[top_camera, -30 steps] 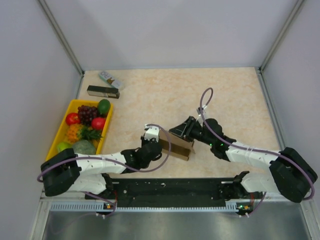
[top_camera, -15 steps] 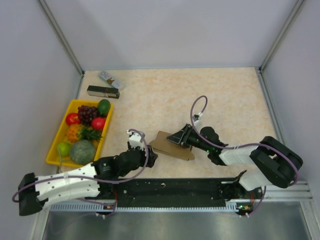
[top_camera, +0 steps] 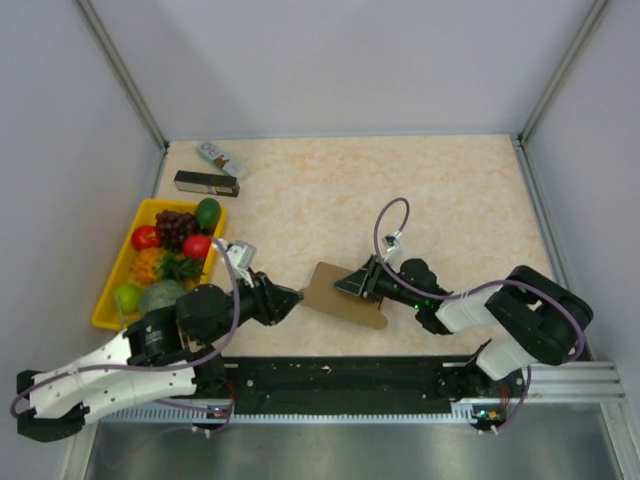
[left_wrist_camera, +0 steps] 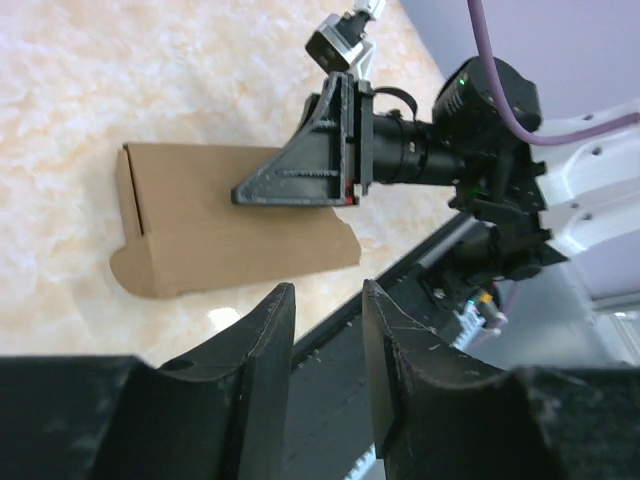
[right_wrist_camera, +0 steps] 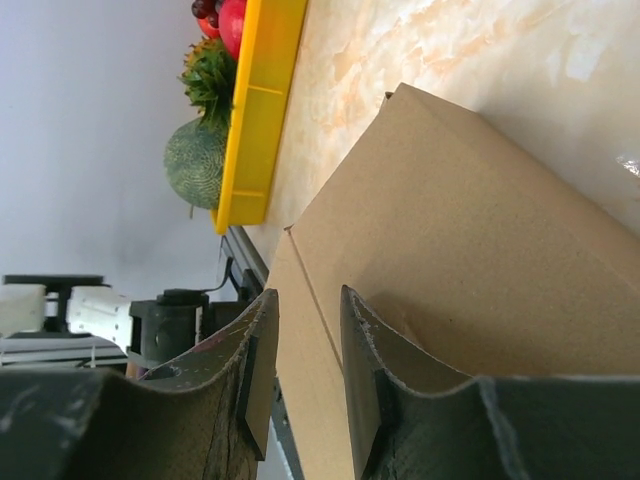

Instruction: Fold the paper box

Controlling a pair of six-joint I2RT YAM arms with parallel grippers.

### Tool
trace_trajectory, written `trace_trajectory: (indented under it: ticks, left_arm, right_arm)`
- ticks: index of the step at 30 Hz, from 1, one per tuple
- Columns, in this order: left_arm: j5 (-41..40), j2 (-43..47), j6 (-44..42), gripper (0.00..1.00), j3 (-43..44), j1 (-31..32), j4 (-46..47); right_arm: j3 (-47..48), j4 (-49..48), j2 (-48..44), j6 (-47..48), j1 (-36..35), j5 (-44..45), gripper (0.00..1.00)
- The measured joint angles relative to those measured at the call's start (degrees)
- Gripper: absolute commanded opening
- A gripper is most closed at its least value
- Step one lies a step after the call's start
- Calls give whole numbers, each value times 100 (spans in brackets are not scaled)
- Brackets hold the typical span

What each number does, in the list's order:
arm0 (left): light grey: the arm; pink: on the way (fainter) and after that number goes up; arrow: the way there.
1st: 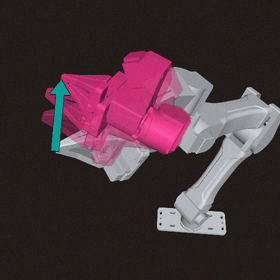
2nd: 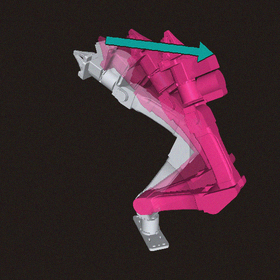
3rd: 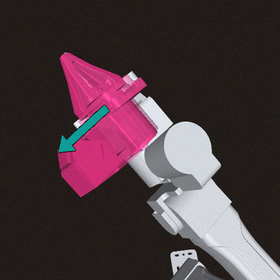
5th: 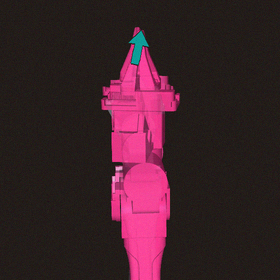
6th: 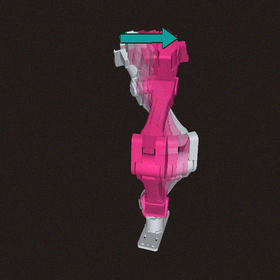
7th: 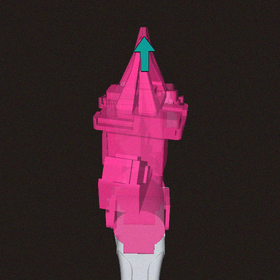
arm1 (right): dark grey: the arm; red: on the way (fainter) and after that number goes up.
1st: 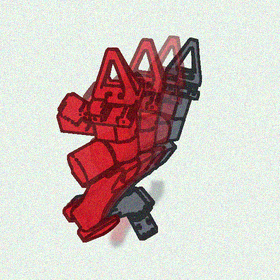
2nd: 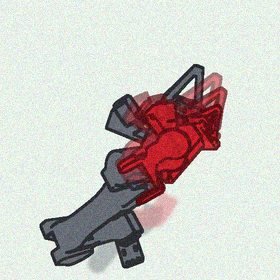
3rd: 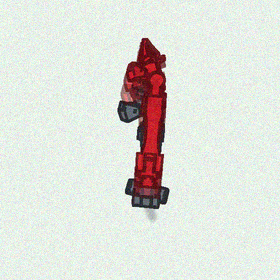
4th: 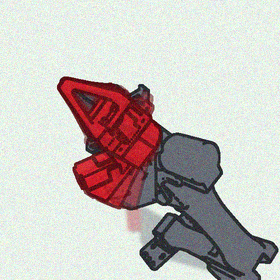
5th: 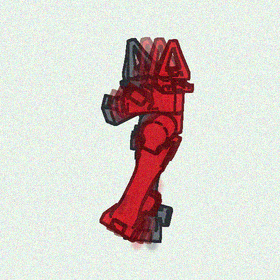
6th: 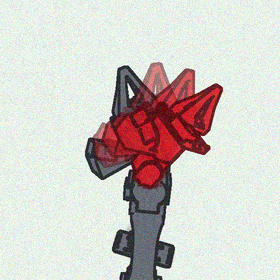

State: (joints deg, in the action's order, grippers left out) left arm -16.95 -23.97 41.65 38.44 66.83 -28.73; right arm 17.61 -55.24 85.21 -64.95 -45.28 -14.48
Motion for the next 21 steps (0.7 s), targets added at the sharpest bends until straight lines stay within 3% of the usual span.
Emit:
trace_trajectory:
  ticks: [6, 13, 21]
  left_arm:
    - [48, -1956, -439, 8, 422, -310, 599]
    - [1104, -3438, -658, 5, -251, -1891, 1808]
    - [1762, -4402, -789, 0, -669, -2061, 2927]
  right_arm:
    - [-125, -234, 192, 70, 0, -81, 31]
    - [-409, -542, 391, 184, 7, -111, 31]
    - [-531, -2009, 1172, 15, 149, -514, 25]
